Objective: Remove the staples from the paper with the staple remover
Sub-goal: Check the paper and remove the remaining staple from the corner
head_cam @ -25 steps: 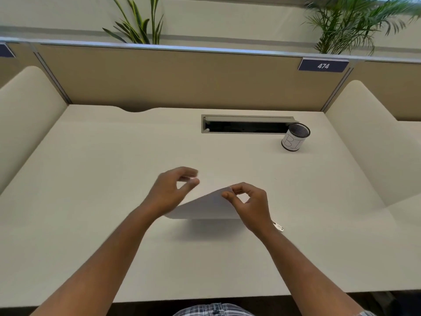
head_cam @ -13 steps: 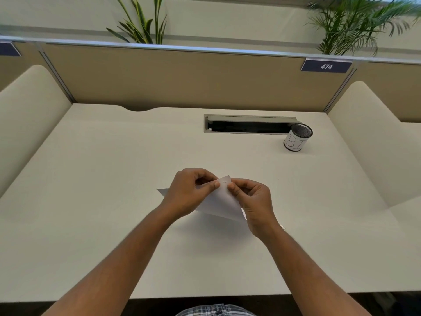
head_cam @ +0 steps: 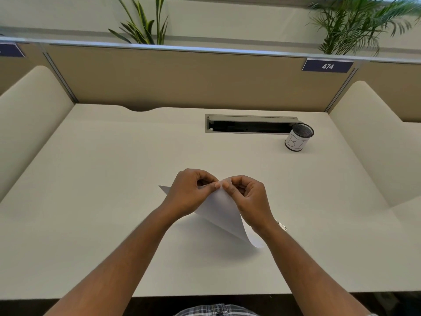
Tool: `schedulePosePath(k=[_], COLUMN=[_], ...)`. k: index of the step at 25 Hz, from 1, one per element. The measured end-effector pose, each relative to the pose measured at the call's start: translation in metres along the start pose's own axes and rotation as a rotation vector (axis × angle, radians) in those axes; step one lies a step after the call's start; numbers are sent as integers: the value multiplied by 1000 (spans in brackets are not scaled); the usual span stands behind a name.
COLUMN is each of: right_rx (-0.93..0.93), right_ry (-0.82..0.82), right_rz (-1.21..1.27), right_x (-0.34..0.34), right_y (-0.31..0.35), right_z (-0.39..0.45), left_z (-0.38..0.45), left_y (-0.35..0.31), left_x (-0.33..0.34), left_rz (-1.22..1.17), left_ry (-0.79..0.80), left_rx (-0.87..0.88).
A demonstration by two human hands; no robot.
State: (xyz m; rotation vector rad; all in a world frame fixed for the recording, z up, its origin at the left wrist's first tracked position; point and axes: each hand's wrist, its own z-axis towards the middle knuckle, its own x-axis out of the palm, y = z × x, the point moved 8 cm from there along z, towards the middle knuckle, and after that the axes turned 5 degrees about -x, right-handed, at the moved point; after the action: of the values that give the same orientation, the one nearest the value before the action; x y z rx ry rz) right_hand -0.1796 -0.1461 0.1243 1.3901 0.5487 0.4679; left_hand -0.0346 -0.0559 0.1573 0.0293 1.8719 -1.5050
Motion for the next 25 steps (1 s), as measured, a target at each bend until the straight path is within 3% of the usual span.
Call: schedulePosePath(k=[25], right_rx=[22], right_ry=[-44], right_rz=[54], right_x=[-2], right_y=[-3], right_z=[-8], left_z=[-6], left_y=[-4], left_x=[2], left_rz=[-27], left_ry=[-41], left_rx=[3])
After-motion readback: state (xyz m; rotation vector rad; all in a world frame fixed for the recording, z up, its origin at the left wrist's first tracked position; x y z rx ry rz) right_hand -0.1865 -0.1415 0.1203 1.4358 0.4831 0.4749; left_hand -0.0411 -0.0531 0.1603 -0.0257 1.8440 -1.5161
